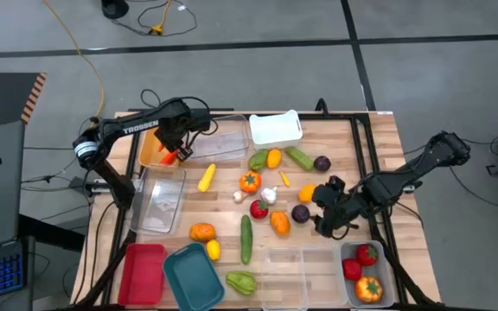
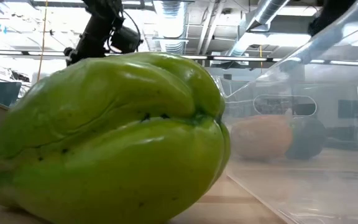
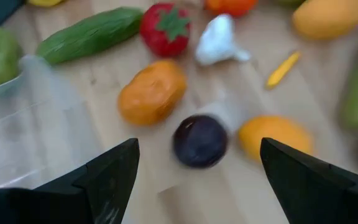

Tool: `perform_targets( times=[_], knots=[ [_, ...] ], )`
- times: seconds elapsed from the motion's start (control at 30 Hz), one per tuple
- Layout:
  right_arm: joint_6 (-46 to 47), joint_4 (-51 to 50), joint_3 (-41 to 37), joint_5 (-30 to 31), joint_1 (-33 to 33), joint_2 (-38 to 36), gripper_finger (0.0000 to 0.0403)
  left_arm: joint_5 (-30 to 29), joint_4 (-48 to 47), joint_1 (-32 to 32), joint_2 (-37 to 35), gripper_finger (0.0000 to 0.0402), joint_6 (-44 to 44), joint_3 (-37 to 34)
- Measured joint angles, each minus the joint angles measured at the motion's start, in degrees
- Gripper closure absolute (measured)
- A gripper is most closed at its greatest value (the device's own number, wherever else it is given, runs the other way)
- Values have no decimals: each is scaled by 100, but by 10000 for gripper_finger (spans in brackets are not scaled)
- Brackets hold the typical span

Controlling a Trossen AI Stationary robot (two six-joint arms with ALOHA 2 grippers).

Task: Sort produce into baskets
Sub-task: Put the orange carrot into the yellow bin, then put the top green cucumber into the white bin

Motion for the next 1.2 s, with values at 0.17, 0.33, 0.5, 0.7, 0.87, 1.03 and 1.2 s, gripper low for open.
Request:
perform_targets(
  times=[0.17, 0.33, 0.5, 0.7, 0.87, 1.03, 1.2],
  knots=[
    [-611, 2, 0, 100, -556, 0, 42, 57, -9, 132, 4, 293, 12, -277],
    [-1125, 7, 0, 102, -1157, 0, 42, 71, 10, 182, 4, 246, 50, -378],
    [-1604, 23, 0, 110, -1726, 0, 42, 71, 98, 182, 4, 210, 85, -375],
    [-2502, 253, 0, 172, -2300, 0, 42, 69, 204, 182, -4, 204, 335, -375],
    [-3189, 603, 0, 166, -2585, 0, 42, 40, 258, 173, -78, 203, 609, -240],
    [-3657, 654, 0, 164, -2862, 0, 42, 32, 246, 169, -320, 203, 835, -18],
    [-3660, 742, 0, 164, -3324, 48, 42, 32, 327, 118, -802, 203, 823, 66]
  ],
)
